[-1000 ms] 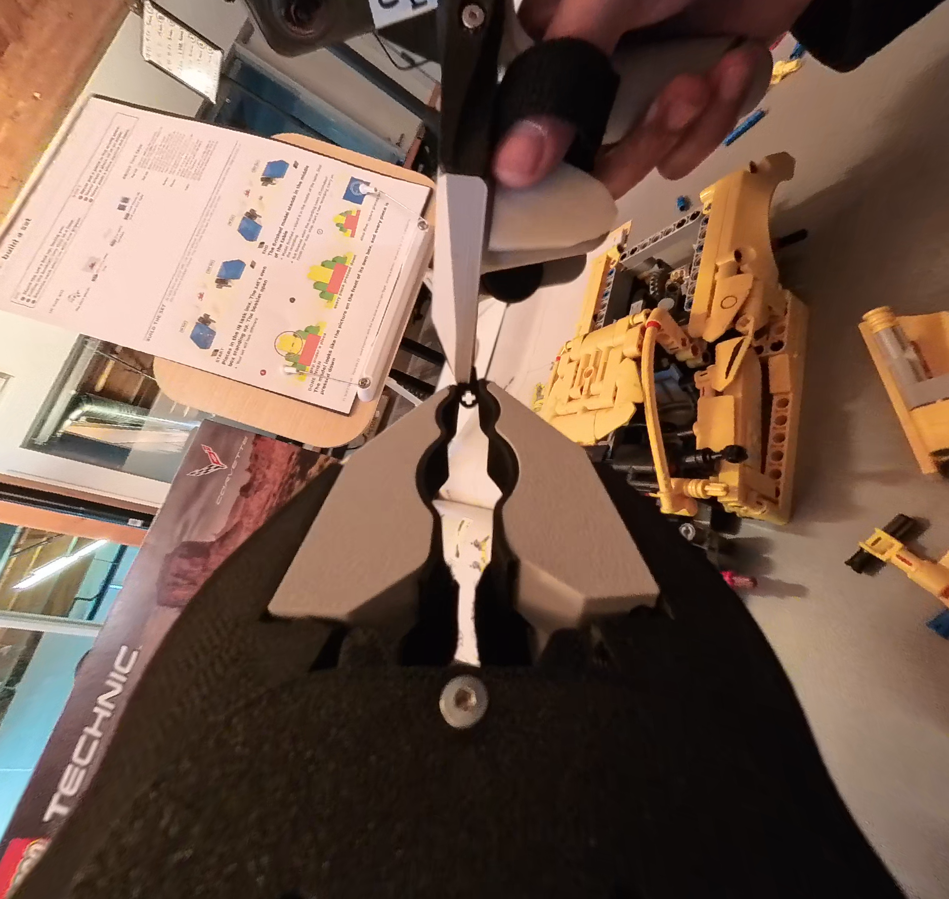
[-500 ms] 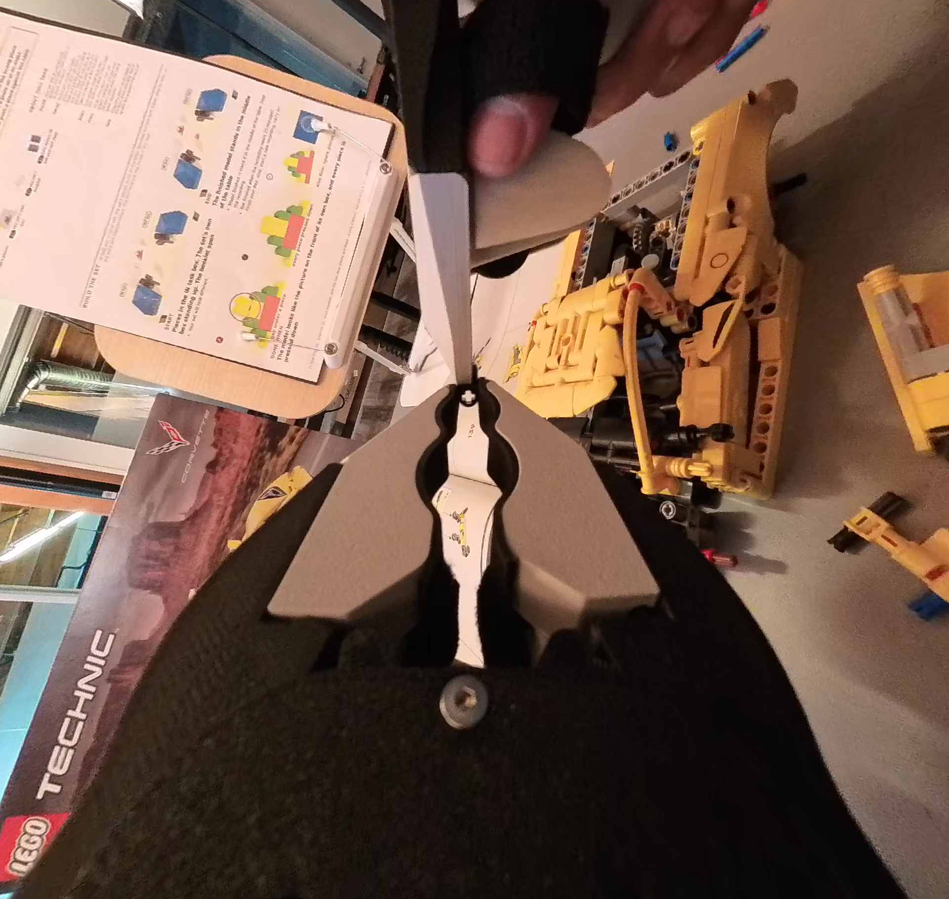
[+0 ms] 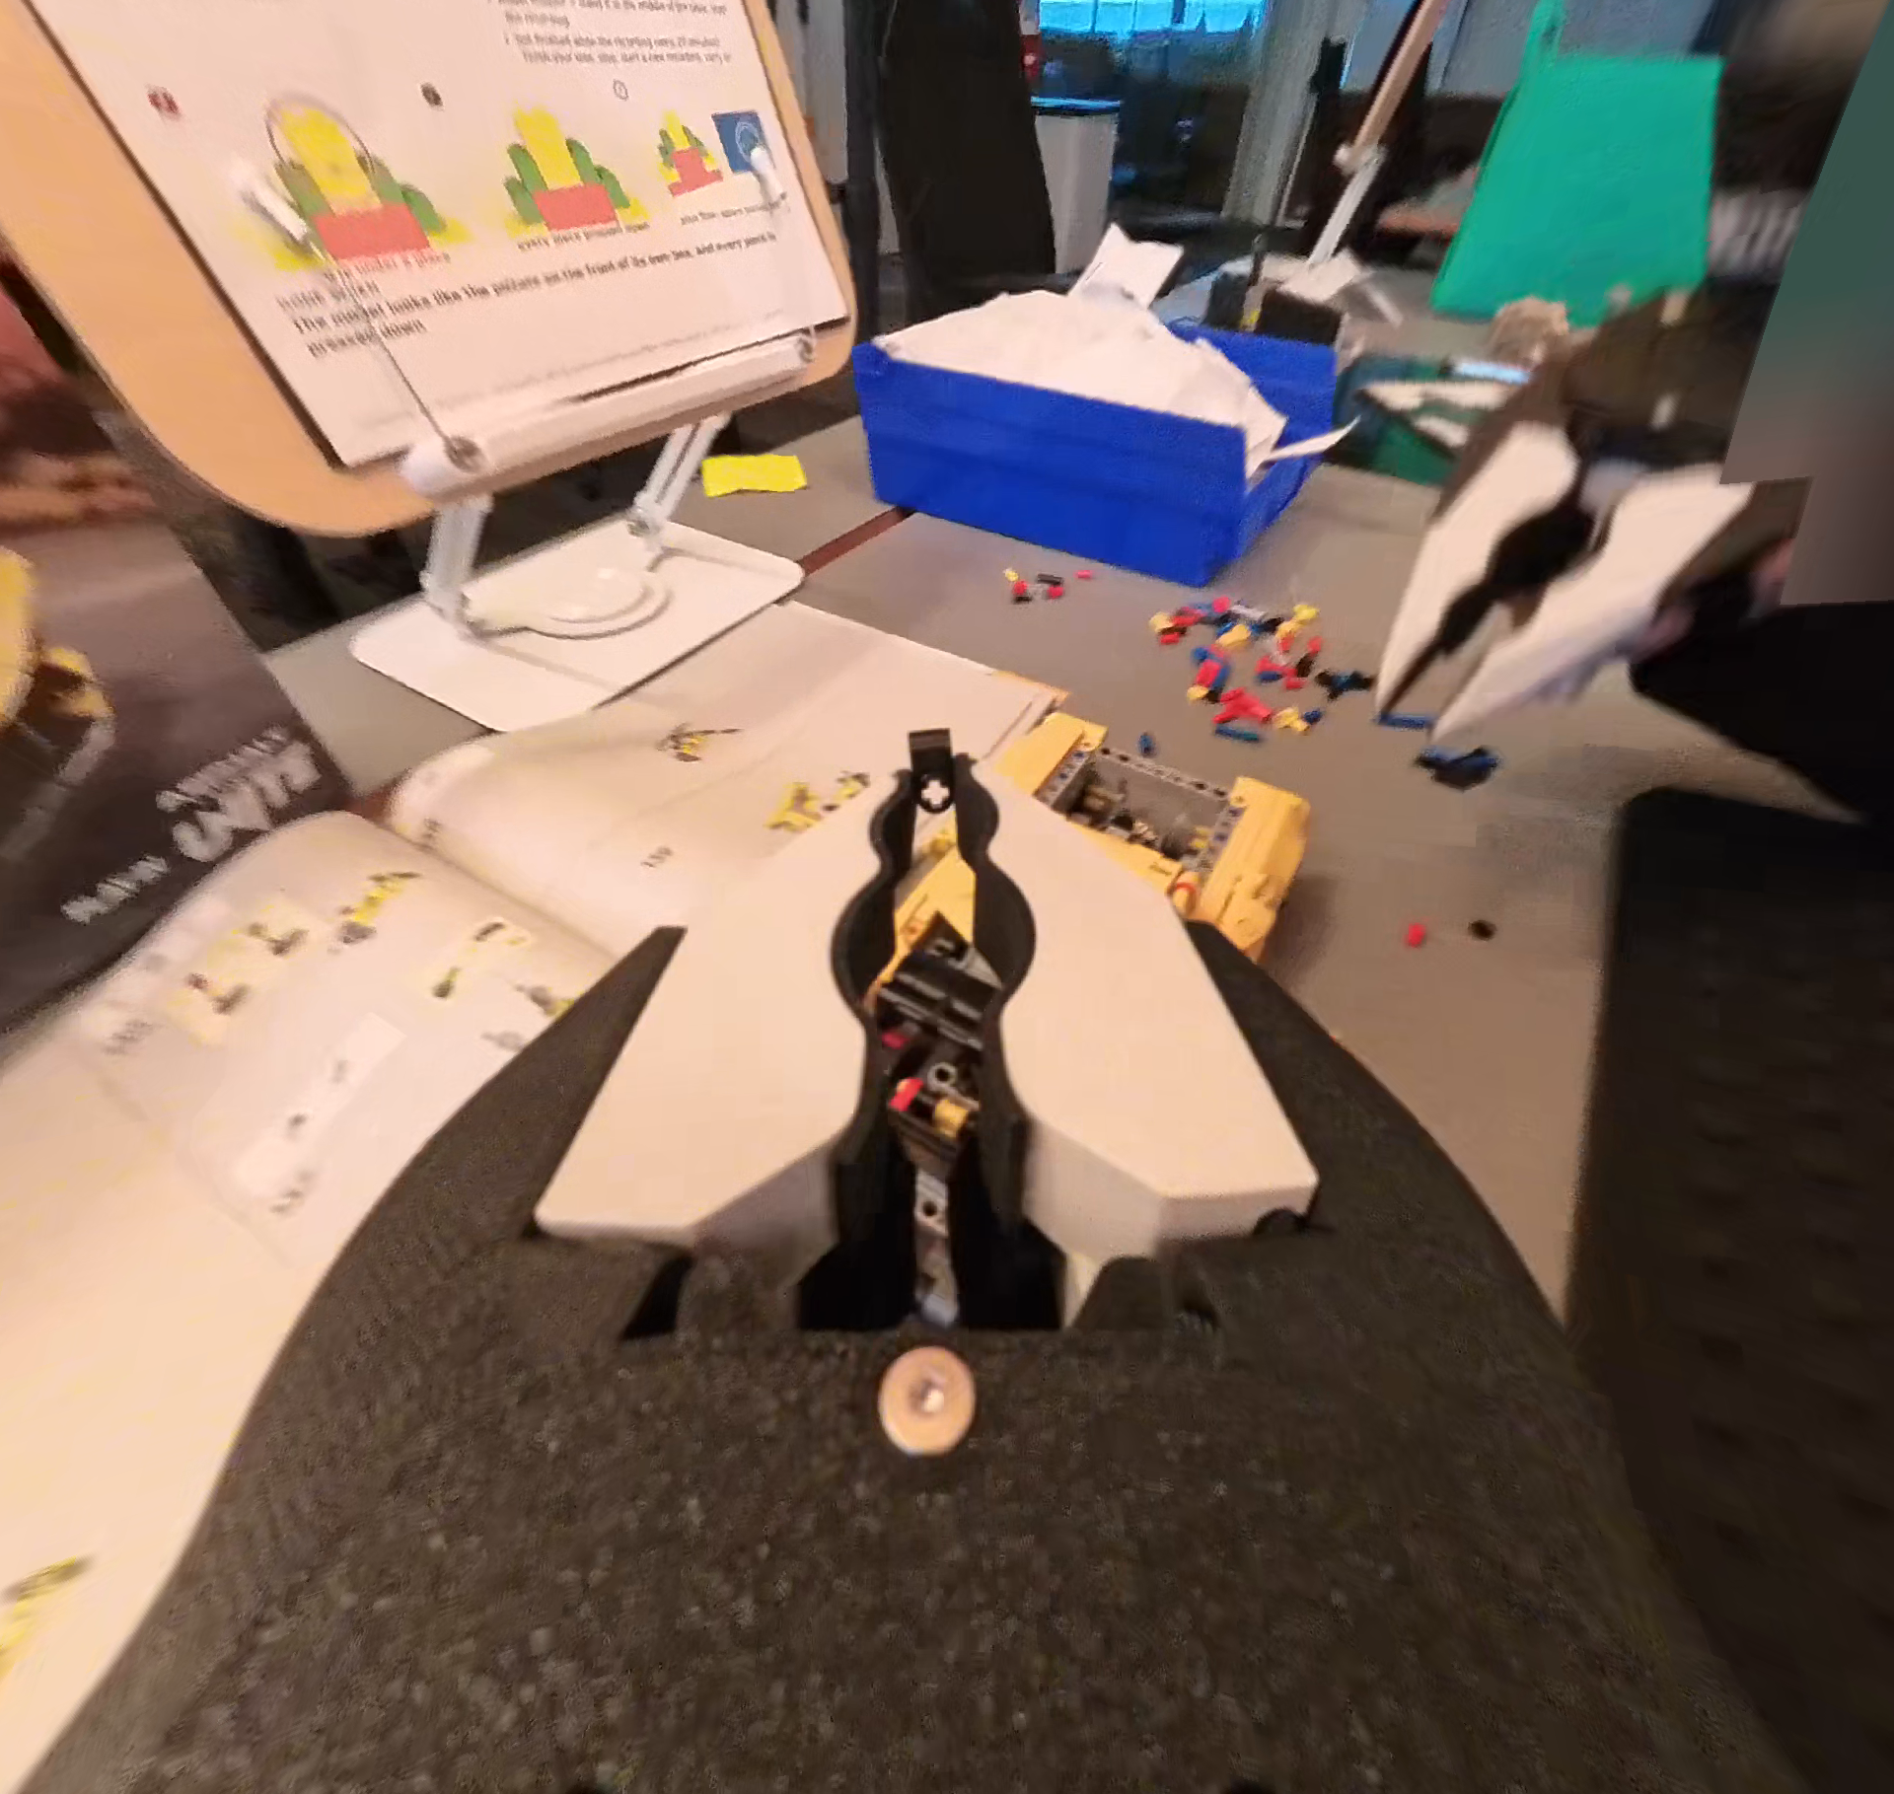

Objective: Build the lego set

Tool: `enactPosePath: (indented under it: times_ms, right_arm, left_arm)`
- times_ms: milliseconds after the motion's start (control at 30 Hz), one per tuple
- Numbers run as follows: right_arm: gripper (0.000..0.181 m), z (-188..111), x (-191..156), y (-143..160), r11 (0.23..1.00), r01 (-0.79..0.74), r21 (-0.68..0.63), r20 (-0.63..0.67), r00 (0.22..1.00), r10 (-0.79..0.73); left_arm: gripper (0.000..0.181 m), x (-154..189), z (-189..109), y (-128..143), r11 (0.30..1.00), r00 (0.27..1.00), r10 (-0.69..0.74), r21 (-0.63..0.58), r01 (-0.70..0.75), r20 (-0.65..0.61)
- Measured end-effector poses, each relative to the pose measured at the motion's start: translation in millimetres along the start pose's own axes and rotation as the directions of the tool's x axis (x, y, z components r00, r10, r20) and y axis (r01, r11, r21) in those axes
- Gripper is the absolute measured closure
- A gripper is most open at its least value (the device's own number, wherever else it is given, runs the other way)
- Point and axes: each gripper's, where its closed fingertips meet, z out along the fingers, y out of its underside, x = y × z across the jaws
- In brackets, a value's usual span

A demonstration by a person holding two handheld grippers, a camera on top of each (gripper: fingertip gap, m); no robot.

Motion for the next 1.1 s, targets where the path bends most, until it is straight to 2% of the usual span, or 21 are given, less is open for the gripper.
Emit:
enactPosePath:
  times_ms: [33, 100, 200, 267, 400, 567, 667, 767, 833, 933, 1033, 1100]
  right_arm:
    - [0.168, 0.1, -5.8, 24.9, 0.998, -0.036, -0.053, 0.004, 0.999, 0.036]
    - [0.165, 7.1, -17.2, 56.3, 0.991, -0.091, -0.099, 0.003, 0.996, 0.091]
    - [0.164, 21.1, -26.7, 80.3, 0.990, -0.004, -0.141, -0.029, 1.000, 0.000]
    - [0.165, 26.5, -27.3, 85.6, 0.986, 0.043, -0.163, -0.025, 0.999, -0.048]
    - [0.167, 32.0, -27.2, 85.6, 0.984, 0.051, -0.174, 0.025, 0.999, -0.047]
    - [0.177, 31.6, -24.0, 85.9, 0.985, 0.099, -0.139, 0.010, 0.995, -0.099]
    - [0.177, 28.1, -26.8, 81.5, 0.980, 0.103, -0.172, 0.019, 0.995, -0.101]
    - [0.178, 8.2, -19.0, 66.8, 0.976, 0.117, -0.185, -0.023, 0.992, -0.123]
    - [0.178, -15.2, -1.0, 73.6, 0.949, 0.120, -0.291, -0.106, 0.982, -0.156]
    - [0.178, -68.2, 36.9, 94.4, 0.881, 0.096, -0.463, -0.272, 0.931, -0.244]
    - [0.177, -127.6, 75.2, 140.6, 0.732, 0.034, -0.680, -0.374, 0.843, -0.387]
    - [0.177, -156.9, 88.4, 170.4, 0.612, 0.017, -0.790, -0.356, 0.801, -0.481]
  left_arm:
    - [0.174, 1.4, 0.9, 0.7, 0.999, 0.998, -0.053, 0.000, 0.053, -0.028]
    - [0.174, 8.7, 3.0, 1.1, 0.989, 0.985, -0.146, 0.002, 0.147, -0.097]
    - [0.174, 18.7, 6.4, 3.3, 0.981, 0.968, -0.193, -0.005, 0.195, -0.162]
    - [0.174, 23.3, 8.7, 6.0, 0.983, 0.967, -0.182, -0.016, 0.182, -0.177]
    - [0.174, 29.0, 11.4, 8.5, 0.988, 0.970, -0.156, -0.028, 0.153, -0.188]
    - [0.174, 34.9, 11.5, 7.2, 0.992, 0.970, -0.125, -0.026, 0.123, -0.207]
    - [0.174, 36.8, 11.4, 5.9, 0.995, 0.974, -0.099, -0.020, 0.097, -0.204]
    - [0.174, 37.5, 10.4, 4.1, 0.997, 0.977, -0.081, -0.015, 0.079, -0.199]
    - [0.175, 36.1, 9.0, 1.8, 0.998, 0.980, -0.064, -0.006, 0.064, -0.187]
    - [0.174, 34.7, 7.6, -0.7, 0.998, 0.982, -0.058, 0.003, 0.060, -0.179]
    - [0.174, 34.7, 7.6, -1.6, 0.998, 0.983, -0.053, 0.007, 0.055, -0.174]
    - [0.174, 34.7, 8.2, -0.7, 0.999, 0.985, -0.046, 0.006, 0.047, -0.169]
